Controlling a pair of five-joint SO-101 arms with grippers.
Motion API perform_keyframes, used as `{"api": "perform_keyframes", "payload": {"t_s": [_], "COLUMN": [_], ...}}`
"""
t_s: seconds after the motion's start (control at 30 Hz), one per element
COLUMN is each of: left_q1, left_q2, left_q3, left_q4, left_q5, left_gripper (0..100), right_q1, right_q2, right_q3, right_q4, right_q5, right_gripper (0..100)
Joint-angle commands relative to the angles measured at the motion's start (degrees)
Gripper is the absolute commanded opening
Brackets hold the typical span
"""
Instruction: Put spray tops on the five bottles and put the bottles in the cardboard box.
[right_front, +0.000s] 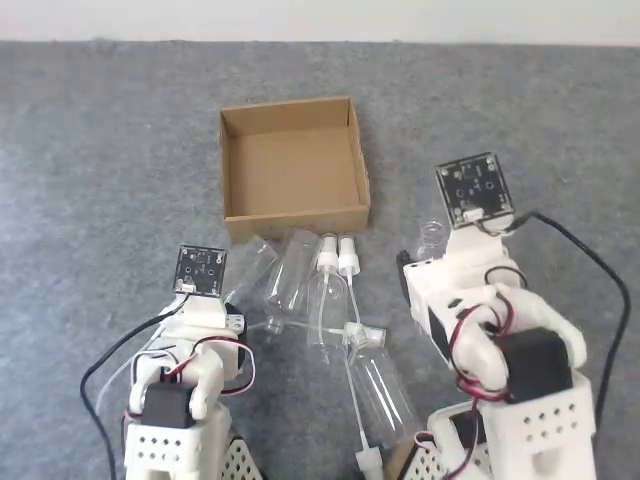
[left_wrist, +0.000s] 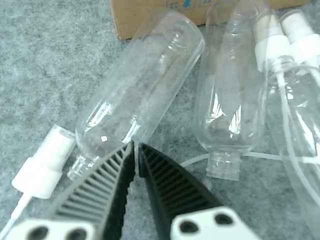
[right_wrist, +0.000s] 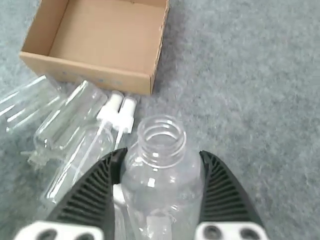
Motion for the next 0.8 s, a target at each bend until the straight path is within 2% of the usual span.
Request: {"api": "perform_keyframes", "payload": {"t_s": [0.0,0.27,0.5,0.77], "left_q1": [-0.2,-0.2,0.3,-0.1], "left_q2": [-0.9,-0.9,-0.9,-0.9], "left_q3": [-0.7,-0.7,-0.7,-0.7], "left_q4": [0.2,0.2,0.2,0.2], "left_q5": [-0.4,-0.4,-0.4,-0.6], "left_gripper": [1,1,1,1], "right_q1": [0.0,0.1,2.9,4.3], "right_q2": [-4.0,-7.4,-14.8,-20.1], "right_q3": [3.4,14.4,16.6,26.5], "right_q4": [-5.8,-16.3,-17.5,-26.5], "right_q5": [-0.4,-1.9,-2.9,-3.0], "right_gripper": [6.5,4.5,2.8,2.8]}}
